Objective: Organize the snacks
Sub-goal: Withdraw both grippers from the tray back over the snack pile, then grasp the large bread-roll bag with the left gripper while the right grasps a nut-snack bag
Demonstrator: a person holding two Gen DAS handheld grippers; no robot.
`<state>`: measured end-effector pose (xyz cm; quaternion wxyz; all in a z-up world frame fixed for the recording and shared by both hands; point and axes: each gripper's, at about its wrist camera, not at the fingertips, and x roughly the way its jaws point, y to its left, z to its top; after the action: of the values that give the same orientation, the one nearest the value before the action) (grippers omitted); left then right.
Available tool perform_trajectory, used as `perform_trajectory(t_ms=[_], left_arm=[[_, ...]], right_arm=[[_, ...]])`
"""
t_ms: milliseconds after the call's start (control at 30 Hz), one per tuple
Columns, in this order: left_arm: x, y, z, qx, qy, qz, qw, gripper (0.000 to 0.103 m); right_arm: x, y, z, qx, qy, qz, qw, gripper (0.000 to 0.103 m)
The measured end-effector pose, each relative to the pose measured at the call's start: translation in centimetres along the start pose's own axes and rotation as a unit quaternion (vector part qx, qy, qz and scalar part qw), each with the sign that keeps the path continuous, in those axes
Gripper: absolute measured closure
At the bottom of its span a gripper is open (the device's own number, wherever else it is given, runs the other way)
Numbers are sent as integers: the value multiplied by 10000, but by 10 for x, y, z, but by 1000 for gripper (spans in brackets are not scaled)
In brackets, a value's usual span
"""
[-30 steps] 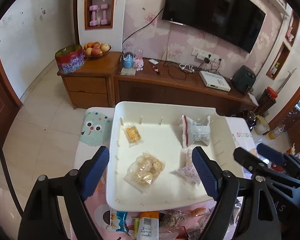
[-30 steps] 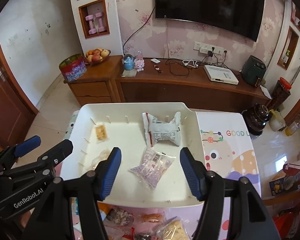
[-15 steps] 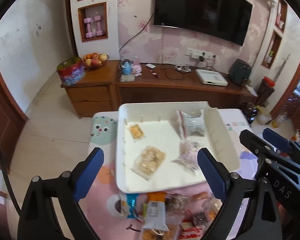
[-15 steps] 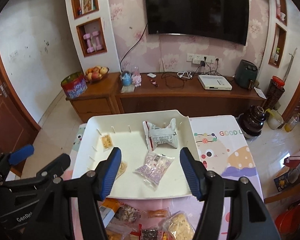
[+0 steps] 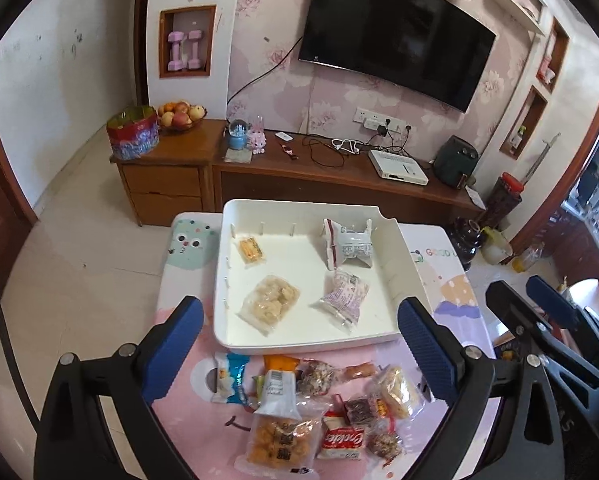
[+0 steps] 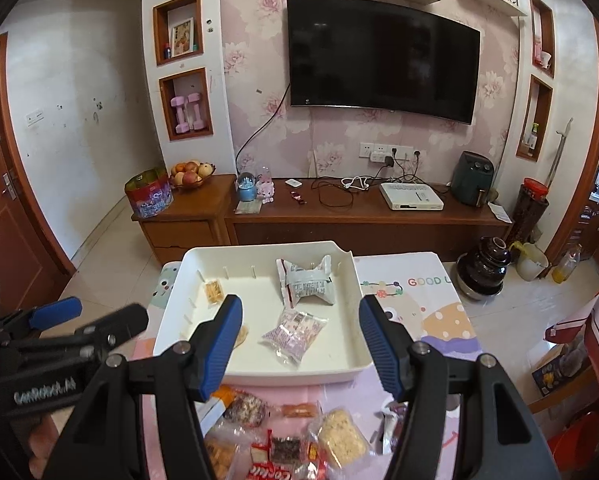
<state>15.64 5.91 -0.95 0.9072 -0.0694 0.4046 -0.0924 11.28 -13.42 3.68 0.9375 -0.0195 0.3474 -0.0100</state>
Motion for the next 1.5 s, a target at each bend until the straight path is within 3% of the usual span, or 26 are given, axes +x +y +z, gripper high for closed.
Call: perform_trajectory(t_ms=[300,567,767,967,1167,1500], left_arm=[[-29,-19,-24,592,40,-109,9982,7],[-41,-26,-41,728,106,-266,9969,7],[-38,-30,-59,965,143,8,9952,7],[-11,-27,-86,1073,659,-118,9920,7],[25,-23,-128,1185,1250,66,9850,7],[84,-2,-183,902,2232,242,9703,7]], right_arm=[[-41,-7,-18,142,-6,162,9998,42],[-59,-17,-36,64,-67,-73,9999,41],[-57,-31,-53,127,205,-113,9996,41],[-46,-46,-80,164,550,-89,9983,41],[-19,-51,-121,1,1135,-89,9935,41],[31,-66,-180,397,2093,399,9762,41]])
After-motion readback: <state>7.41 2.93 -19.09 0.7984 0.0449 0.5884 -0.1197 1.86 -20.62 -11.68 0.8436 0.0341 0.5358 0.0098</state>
